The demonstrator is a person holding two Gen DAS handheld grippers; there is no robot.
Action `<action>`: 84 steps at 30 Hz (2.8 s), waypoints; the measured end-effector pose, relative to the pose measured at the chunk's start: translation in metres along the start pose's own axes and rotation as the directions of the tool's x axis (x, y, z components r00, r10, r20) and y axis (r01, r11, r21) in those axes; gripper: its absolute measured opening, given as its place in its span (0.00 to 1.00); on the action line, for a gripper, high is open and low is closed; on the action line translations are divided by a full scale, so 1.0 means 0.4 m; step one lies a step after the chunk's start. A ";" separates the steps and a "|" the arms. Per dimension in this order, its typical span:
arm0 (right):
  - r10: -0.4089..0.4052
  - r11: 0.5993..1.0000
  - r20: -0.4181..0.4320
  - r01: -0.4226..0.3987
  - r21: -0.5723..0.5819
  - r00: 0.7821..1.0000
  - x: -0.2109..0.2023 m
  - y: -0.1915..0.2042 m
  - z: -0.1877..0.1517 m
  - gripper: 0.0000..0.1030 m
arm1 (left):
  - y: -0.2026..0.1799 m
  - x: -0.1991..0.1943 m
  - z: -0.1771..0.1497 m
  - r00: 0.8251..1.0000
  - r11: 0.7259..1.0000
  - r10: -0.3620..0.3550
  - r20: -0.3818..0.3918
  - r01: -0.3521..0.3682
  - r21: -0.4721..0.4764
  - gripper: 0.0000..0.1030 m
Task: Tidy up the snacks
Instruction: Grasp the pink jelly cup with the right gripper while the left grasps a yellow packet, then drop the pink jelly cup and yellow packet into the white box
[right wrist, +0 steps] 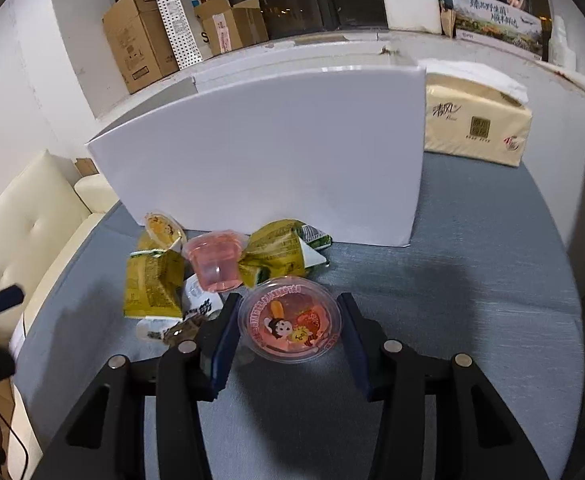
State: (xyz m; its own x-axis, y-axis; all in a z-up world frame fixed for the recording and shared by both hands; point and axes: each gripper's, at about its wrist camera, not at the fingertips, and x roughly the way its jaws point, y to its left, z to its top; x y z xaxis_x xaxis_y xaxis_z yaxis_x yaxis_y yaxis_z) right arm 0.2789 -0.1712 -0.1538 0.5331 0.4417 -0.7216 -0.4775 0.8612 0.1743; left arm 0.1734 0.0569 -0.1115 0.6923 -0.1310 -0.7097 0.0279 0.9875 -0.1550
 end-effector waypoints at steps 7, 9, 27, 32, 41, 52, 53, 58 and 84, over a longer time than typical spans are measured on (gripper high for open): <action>-0.003 1.000 0.064 0.003 -0.005 0.998 -0.110 0.015 -0.023 0.50 | -0.012 0.119 0.062 0.998 0.999 0.032 -0.059 -0.033 -0.008 1.00; -0.002 1.000 0.083 0.003 -0.007 0.997 -0.145 0.017 -0.033 0.50 | -0.013 0.156 0.074 0.996 0.999 0.050 -0.079 -0.051 -0.012 1.00; 0.003 1.000 0.115 -0.007 0.029 0.993 -0.227 -0.020 -0.099 0.50 | -0.063 0.316 0.101 0.983 0.996 0.092 -0.161 -0.092 0.009 0.67; 0.011 0.999 0.119 -0.016 0.035 0.993 -0.229 -0.018 -0.101 0.50 | -0.069 0.266 0.091 0.989 0.998 0.065 -0.130 -0.061 0.030 0.58; 0.039 0.999 0.151 -0.041 0.014 0.988 -0.227 0.028 -0.059 0.50 | -0.090 0.053 0.105 1.000 0.996 -0.006 0.017 0.005 0.093 0.56; 0.050 0.998 0.242 -0.040 -0.042 0.969 -0.219 0.092 0.138 0.50 | -0.056 -0.048 0.288 0.985 0.995 -0.024 0.168 0.006 0.105 0.55; 0.050 0.998 0.248 -0.041 -0.041 0.968 -0.213 0.093 0.165 0.50 | -0.054 -0.045 0.303 0.984 0.994 -0.019 0.174 0.000 0.113 0.55; 0.030 0.999 0.263 -0.023 -0.032 0.964 -0.169 0.087 0.290 0.50 | -0.036 0.008 0.393 0.983 0.993 -0.009 0.182 -0.013 0.116 0.55; -0.070 0.997 0.166 0.062 0.051 0.984 -0.012 -0.012 0.331 1.00 | 0.009 0.190 0.436 0.996 0.992 0.034 0.084 -0.043 0.117 1.00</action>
State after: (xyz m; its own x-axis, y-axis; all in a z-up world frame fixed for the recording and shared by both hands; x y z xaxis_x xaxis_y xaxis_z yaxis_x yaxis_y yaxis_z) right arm 0.3712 -0.1442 -0.0624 0.6734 0.4163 -0.6110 -0.4076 0.8985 0.1629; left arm 0.3519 0.0658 -0.0463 0.7511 -0.0898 -0.6540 0.0817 0.9957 -0.0429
